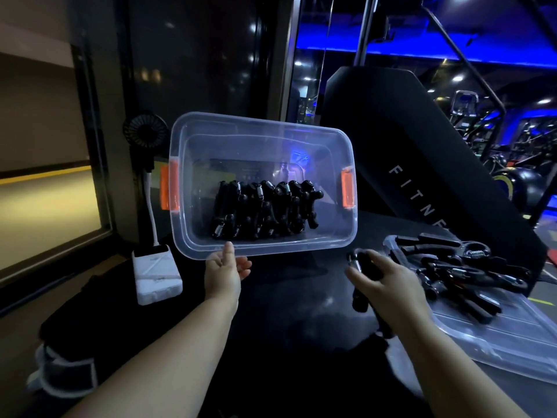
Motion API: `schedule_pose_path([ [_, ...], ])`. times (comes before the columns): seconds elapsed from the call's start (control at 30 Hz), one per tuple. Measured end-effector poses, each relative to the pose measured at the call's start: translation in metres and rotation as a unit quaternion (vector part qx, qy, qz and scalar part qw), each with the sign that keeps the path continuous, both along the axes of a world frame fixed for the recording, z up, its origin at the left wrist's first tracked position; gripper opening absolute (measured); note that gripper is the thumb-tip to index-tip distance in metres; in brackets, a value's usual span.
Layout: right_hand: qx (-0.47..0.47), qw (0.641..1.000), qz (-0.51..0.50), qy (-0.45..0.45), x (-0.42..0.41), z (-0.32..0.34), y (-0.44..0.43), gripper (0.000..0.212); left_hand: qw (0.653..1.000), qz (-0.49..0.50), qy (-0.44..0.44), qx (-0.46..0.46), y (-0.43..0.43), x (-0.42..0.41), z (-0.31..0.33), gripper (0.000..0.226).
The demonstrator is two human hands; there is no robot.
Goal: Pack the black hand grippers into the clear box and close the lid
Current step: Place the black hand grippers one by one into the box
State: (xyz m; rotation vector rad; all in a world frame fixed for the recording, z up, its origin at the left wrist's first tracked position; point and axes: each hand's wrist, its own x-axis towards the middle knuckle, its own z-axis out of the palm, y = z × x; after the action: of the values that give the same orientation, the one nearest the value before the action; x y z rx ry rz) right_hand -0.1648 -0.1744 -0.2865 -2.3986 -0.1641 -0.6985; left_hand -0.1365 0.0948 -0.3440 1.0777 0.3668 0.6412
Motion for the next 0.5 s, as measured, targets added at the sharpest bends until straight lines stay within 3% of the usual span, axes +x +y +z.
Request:
schedule_pose_path([
  [0.1, 0.214, 0.961, 0.153, 0.084, 0.003, 0.014, 0.021, 0.031, 1.0, -0.001, 0.003, 0.004, 0.001, 0.0, -0.001, 0.025],
  [0.2, 0.355, 0.898, 0.215, 0.147, 0.01, 0.022, 0.038, 0.032, 1.0, -0.006, 0.005, 0.005, 0.001, 0.0, -0.001, 0.025],
  [0.4, 0.364, 0.872, 0.228, 0.235, 0.02, 0.032, 0.051, 0.033, 1.0, -0.014, -0.002, -0.009, 0.001, -0.001, -0.001, 0.024],
  [0.5, 0.245, 0.91, 0.19, 0.275, 0.027, 0.047, 0.046, 0.047, 1.0, -0.016, -0.005, -0.012, 0.001, 0.0, -0.001, 0.025],
])
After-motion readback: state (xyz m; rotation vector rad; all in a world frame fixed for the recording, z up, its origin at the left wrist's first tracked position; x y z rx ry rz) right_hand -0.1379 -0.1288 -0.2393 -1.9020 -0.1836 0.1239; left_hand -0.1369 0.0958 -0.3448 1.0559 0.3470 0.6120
